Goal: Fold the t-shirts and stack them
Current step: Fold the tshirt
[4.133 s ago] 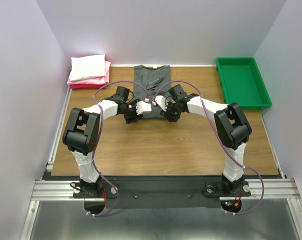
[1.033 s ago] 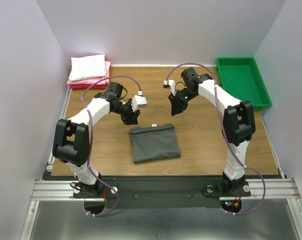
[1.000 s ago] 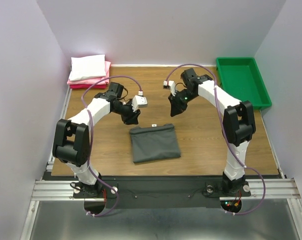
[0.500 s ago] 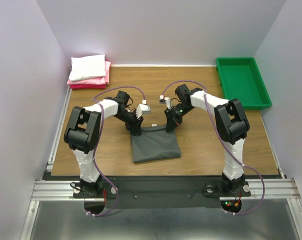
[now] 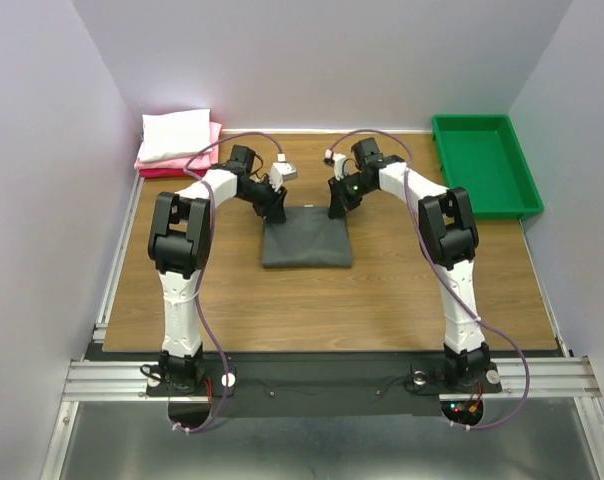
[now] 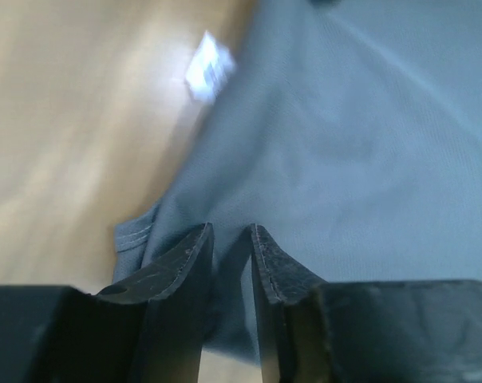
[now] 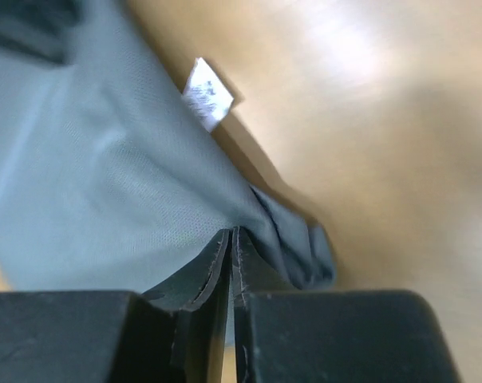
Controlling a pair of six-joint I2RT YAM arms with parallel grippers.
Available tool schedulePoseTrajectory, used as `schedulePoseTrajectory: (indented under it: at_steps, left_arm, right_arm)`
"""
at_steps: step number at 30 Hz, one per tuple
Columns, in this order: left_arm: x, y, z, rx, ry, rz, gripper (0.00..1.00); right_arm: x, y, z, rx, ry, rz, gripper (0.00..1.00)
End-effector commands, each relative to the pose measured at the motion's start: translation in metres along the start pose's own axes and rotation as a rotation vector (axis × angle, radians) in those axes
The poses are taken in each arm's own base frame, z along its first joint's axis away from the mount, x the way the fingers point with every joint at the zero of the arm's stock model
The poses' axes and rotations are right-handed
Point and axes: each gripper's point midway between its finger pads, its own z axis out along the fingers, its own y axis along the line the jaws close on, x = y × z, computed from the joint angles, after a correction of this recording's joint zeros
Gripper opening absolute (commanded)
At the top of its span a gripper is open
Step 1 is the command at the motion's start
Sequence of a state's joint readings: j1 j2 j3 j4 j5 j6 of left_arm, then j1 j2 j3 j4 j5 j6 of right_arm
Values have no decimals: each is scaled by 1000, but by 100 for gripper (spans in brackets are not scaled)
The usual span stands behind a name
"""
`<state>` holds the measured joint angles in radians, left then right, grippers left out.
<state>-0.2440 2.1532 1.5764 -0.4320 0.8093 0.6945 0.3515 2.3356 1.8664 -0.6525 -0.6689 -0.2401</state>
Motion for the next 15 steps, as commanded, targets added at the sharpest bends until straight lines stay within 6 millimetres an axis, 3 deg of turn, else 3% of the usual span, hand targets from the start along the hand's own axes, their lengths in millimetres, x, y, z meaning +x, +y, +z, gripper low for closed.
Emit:
schedulePoseTrajectory:
  at_steps: [1,2,3,5,7,8,9,12,13,14,15]
  left_arm:
    - [-41,34,-33,-120,-98,-32,39]
    - [-56,39,-42,-141,-144,-22,39]
    - [-77,42,-65,-173,-202,-11,39]
    - [-113,29,-95,-169,-313,-3,39]
    - [-122,15,-105,-160,-358,-21,40]
    - [-141,-2,-118,-122,-428,-15,41]
    - [-130,-15,-109,-75,-428,-61,41]
    - [-132,-53,-103,63,-471,-133,40]
    - [-114,-65,-89,109,-446,-190,40]
    - [-113,-79,-79,148,-445,-185,39]
    - [-93,-89,-66,173,-414,-237,38]
  right_arm:
    - [-54,-42,-31,211,-137,-70,13]
    - [-65,-38,-41,221,-162,-80,14]
    - [-72,-31,-49,217,-183,-84,19]
    - [-91,-8,-74,202,-244,-72,25]
    - [-101,17,-88,134,-286,-53,30]
    - [-105,38,-98,71,-319,-22,37]
    - [-105,47,-100,33,-328,-2,37]
    - [-94,80,-97,-141,-313,90,36]
    - [-77,83,-87,-185,-274,138,35]
    - [-70,87,-83,-222,-253,189,34]
    - [-49,91,-72,-274,-205,237,32]
